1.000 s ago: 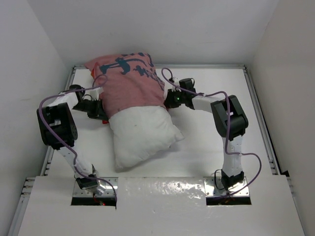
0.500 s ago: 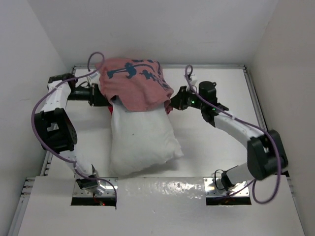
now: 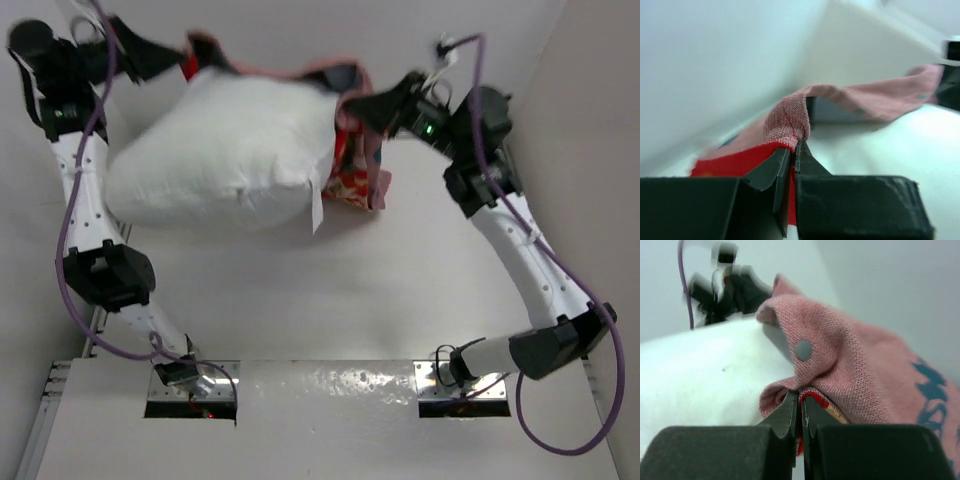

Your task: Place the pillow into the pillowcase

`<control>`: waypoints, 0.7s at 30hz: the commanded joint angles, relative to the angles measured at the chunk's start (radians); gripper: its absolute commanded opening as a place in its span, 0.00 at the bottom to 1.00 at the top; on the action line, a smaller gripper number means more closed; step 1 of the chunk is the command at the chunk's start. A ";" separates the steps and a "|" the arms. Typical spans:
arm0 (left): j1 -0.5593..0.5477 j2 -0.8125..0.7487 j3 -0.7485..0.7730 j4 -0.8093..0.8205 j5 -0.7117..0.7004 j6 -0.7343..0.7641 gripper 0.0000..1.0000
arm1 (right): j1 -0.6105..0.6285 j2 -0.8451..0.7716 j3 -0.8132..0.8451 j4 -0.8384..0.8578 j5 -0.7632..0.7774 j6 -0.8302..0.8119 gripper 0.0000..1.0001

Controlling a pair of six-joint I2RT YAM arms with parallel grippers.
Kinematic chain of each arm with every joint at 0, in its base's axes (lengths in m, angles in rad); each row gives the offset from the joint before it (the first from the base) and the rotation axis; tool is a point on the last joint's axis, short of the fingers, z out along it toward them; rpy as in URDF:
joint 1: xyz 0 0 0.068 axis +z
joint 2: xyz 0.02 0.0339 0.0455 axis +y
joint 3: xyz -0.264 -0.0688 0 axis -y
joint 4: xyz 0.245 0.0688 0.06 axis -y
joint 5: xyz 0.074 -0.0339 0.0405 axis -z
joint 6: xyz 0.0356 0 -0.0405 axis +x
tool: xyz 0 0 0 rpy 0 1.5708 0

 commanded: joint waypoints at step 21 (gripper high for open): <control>0.138 -0.043 0.411 0.174 -0.604 -0.410 0.00 | -0.197 0.181 0.892 -0.199 0.383 0.158 0.00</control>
